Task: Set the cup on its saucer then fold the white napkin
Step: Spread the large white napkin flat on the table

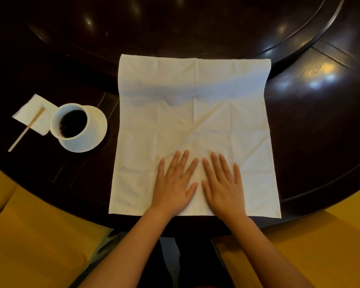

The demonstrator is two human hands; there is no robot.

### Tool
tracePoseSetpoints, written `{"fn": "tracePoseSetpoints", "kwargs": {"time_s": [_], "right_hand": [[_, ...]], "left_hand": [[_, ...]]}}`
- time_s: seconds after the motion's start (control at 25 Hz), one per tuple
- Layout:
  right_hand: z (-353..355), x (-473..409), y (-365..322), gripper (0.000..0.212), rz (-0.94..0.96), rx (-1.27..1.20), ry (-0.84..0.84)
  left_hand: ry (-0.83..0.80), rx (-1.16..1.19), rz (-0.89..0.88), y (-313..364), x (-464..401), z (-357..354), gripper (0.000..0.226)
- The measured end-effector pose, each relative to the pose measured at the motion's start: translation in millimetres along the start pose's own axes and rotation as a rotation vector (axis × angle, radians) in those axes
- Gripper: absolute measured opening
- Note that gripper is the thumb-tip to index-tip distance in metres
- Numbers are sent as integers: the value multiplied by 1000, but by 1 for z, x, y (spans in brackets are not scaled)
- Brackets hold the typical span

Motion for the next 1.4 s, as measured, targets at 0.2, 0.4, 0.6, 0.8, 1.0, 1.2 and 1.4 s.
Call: {"fn": "tracePoseSetpoints", "kwargs": {"time_s": [0.2, 0.4, 0.6, 0.8, 1.0, 1.2, 1.4], "right_hand": [[8, 10, 90, 65, -230, 1, 16], [24, -9, 93, 64, -349, -42, 98], [26, -102, 13, 57, 4, -21, 104], [18, -134, 29, 59, 51, 56, 47], [30, -138, 99, 67, -122, 56, 68], [50, -138, 119, 68, -313, -22, 198], [70, -195, 22, 61, 111, 79, 260]], "left_hand": [[6, 68, 248, -97, 22, 4, 69], [85, 133, 399, -107, 9, 23, 68], [143, 49, 43, -32, -87, 36, 60], [33, 0, 67, -55, -112, 15, 64], [100, 70, 214, -111, -103, 27, 65], [315, 97, 356, -122, -91, 58, 63], [306, -109, 100, -72, -162, 79, 65]]}}
Point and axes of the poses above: each hand's wrist, its own x-axis away from the middle knuckle, its own z-axis out of the back of the hand, y = z × x, the point moved 10 cm from there along -x, towards the middle knuckle, and after that the axes turned 2 degrees about x, right-handed, at the moved point
